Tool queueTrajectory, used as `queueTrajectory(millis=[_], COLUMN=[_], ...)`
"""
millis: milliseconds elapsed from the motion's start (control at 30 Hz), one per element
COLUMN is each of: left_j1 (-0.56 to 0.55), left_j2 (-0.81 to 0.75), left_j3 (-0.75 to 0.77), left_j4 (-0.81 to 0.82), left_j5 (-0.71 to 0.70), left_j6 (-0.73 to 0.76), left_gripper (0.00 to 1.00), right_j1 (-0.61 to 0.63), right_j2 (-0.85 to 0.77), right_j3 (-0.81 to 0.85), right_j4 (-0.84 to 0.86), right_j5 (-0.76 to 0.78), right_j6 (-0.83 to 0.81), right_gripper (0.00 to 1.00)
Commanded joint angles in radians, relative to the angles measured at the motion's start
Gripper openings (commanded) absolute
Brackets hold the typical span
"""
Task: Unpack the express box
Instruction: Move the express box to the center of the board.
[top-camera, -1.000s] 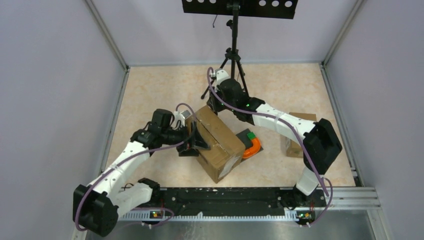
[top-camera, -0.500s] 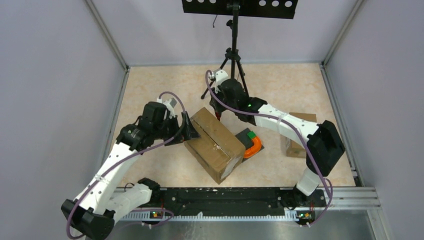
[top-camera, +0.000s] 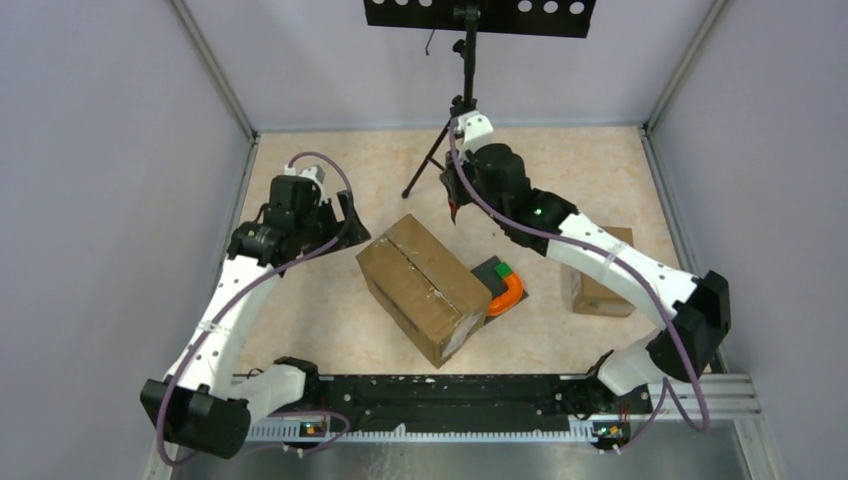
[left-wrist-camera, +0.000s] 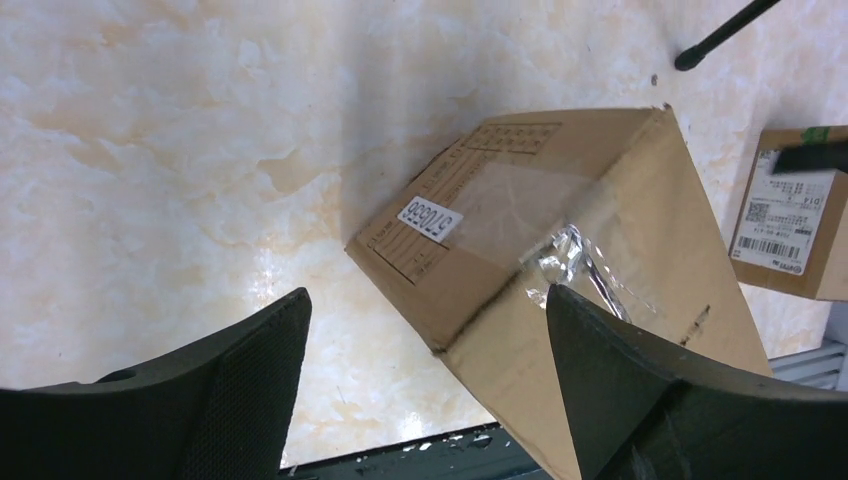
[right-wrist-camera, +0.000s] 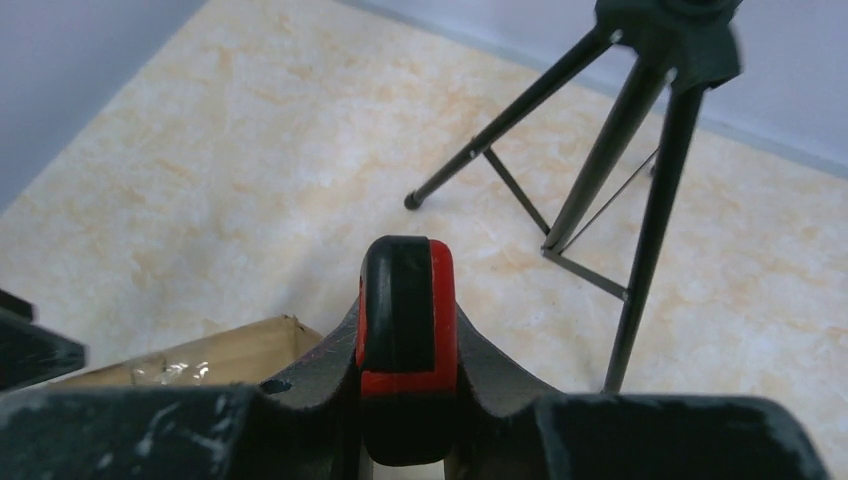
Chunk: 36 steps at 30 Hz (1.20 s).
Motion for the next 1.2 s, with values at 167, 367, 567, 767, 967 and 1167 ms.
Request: queueTrajectory(millis=[167, 367, 567, 767, 967, 1167], left_j1=[0.145, 0.15, 0.16, 0.171, 0.177, 0.178], left_j2=[0.038, 0.066, 0.062, 0.053, 0.061, 0.061], left_j3=[-0.108, -0.139, -0.178, -0.209, -0.224, -0.239], left_j4=[0.253, 0.288, 0.278, 0.29, 0.29, 0.292], left_j5=[0.42, 0.518, 0.5, 0.515, 0.534, 0.569], left_j6=[0.031, 0.01, 0.025, 0.025, 0.022, 0.026], left_gripper=[0.87, 0.84, 0.78, 0.74, 0.67, 0.62], right_j1=[0.121, 0.211, 0.233, 0.268, 0.282, 0.287], right_j2=[-0.199, -0.194, -0.151, -0.112, -0.076, -0.044], right_j3=[-0.074, -0.139, -0.18, -0.194, -0.221, -0.245], right_j4=[0.254, 0.428, 0.578, 0.658, 0.719, 0.781], right_j5=[0.091, 0.117, 0.098, 0.084, 0.07, 0.048], right_j6=[-0.034, -0.089, -0.094, -0.096, -0.081, -0.071], right_gripper=[0.0, 0.0, 0.0, 0.0, 0.0, 0.0])
